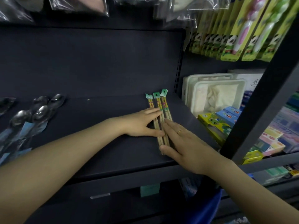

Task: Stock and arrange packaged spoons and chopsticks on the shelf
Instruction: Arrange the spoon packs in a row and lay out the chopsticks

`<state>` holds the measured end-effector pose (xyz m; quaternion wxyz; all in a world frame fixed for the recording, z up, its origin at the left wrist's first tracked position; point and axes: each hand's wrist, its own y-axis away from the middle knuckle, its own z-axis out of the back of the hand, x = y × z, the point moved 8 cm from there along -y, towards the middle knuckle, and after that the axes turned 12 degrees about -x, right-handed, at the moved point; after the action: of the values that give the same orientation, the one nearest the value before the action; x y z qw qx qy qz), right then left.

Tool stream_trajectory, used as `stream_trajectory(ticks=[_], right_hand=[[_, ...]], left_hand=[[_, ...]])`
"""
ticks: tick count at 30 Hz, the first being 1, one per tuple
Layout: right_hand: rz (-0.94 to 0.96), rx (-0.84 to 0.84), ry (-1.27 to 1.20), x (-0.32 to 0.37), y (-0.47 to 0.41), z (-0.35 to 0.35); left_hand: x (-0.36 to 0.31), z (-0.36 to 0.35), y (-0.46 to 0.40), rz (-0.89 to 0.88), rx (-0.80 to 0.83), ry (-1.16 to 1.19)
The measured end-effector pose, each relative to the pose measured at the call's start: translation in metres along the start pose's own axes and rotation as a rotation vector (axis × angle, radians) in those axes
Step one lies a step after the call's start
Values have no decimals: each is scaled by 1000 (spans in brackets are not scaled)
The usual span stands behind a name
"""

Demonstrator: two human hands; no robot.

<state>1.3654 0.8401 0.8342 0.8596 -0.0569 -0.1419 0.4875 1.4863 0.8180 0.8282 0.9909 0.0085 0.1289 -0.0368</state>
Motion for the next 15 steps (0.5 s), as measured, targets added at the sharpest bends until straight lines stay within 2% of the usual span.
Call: stream_trajectory(ticks=[4,8,15], right_hand=[[21,30,37,-5,-1,-5],[-16,62,19,-13,-5,-1],[-51,34,-65,-20,-14,0]], left_hand=[[0,0,0,-4,3,-2],[6,2,-2,62,1,-10],[8,1,-13,77,-31,11]])
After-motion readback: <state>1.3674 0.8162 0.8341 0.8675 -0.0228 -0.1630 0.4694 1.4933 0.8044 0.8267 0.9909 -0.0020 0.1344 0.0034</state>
